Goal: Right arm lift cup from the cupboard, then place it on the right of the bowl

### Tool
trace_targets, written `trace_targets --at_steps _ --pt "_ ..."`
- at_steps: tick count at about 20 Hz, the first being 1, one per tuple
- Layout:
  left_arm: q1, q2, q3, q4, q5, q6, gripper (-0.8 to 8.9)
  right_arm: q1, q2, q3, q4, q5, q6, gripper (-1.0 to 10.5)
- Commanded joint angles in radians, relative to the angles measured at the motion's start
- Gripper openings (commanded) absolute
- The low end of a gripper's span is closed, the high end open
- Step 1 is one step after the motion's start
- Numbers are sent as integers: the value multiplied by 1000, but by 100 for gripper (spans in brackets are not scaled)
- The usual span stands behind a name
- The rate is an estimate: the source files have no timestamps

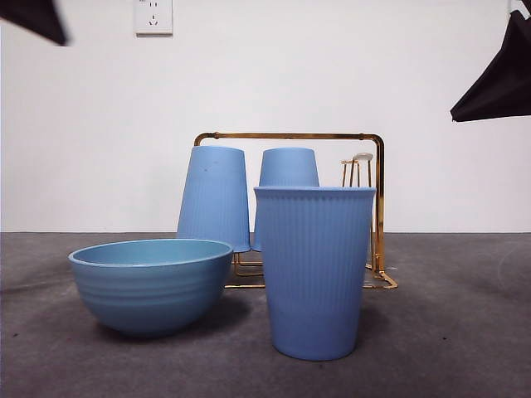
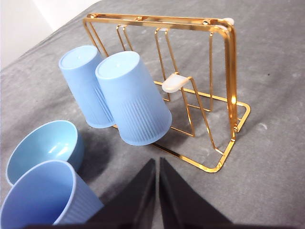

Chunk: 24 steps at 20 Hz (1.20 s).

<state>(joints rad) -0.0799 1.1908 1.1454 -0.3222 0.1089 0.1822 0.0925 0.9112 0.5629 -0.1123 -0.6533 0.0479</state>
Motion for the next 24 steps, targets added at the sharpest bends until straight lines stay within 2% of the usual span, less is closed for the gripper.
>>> trace_targets --at_steps 1,5,8,12,14,24 --pt "32 -158 -204 105 -80 -46 28 3 8 16 9 -1 -8 15" --pt "134 -531 -603 200 -110 -120 28 3 8 16 9 0 -8 15" --pt "166 -828 -874 247 -110 -147 28 3 8 16 9 -1 -8 15" --pt "158 -1127 -1067 246 -110 -172 28 3 8 16 9 -1 -8 15" --pt "157 -1192 -1112 259 -114 -172 28 3 8 16 9 -1 -8 15" --pt "137 -1186 -1133 264 -111 -172 28 3 8 16 13 0 -8 15"
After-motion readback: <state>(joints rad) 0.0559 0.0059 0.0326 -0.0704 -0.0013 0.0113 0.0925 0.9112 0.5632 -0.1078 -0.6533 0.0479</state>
